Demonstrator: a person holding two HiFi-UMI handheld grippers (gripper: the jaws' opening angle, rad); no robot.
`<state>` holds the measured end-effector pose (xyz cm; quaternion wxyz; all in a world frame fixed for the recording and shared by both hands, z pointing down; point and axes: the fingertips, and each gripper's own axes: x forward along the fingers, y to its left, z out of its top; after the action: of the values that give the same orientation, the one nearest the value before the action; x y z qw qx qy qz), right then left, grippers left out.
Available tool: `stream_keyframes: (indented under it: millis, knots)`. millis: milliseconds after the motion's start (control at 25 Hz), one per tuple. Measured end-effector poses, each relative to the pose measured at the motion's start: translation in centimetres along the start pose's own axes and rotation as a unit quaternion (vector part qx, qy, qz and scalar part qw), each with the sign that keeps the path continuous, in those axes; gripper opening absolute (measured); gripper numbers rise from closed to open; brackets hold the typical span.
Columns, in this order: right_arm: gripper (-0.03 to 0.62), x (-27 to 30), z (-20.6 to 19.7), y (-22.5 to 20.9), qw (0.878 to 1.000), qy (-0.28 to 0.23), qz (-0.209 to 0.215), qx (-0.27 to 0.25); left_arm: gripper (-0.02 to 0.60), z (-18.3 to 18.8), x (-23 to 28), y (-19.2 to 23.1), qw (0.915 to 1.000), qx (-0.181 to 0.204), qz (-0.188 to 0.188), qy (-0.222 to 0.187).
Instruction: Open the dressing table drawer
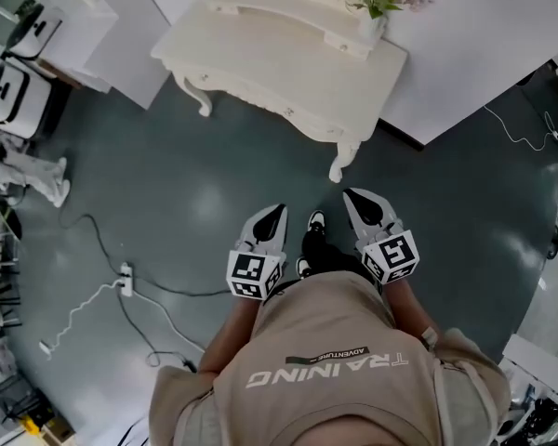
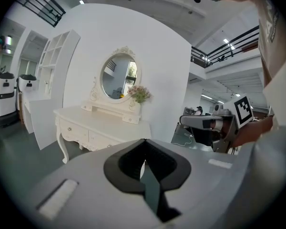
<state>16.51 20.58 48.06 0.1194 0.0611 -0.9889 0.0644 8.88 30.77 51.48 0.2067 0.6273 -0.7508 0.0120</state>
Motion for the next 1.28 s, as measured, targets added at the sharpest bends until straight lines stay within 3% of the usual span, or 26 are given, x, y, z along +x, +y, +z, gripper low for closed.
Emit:
stream_keyframes:
  millis: [280, 760, 1080, 1280]
  knots:
    - [0.002, 6.6, 1.6, -6.2, 1.0, -0.018, 0.009, 0.007, 0.018, 5.6, 7.6, 3.1, 0.9992, 0.04, -0.006, 0.004]
    - [0.002, 12.5, 4.9, -11.2, 0.999, -0.02, 0.032, -0.002, 0.018, 10.5, 13.5, 6.2, 0.9998, 0.02, 0.008, 0.004]
    - [0.002, 15.3, 4.9, -13.1, 1.0, 0.002, 0.001, -0.002, 0.018, 11.7, 16.2, 10.7, 0.9999, 0.006, 0.006, 0.006]
    - [0.002, 17.6, 6.0, -14.5, 0.998, -0.002, -0.06, -0.006, 0.018, 13.2, 18.7, 14.3, 0.9998, 0.006, -0.02, 0.001]
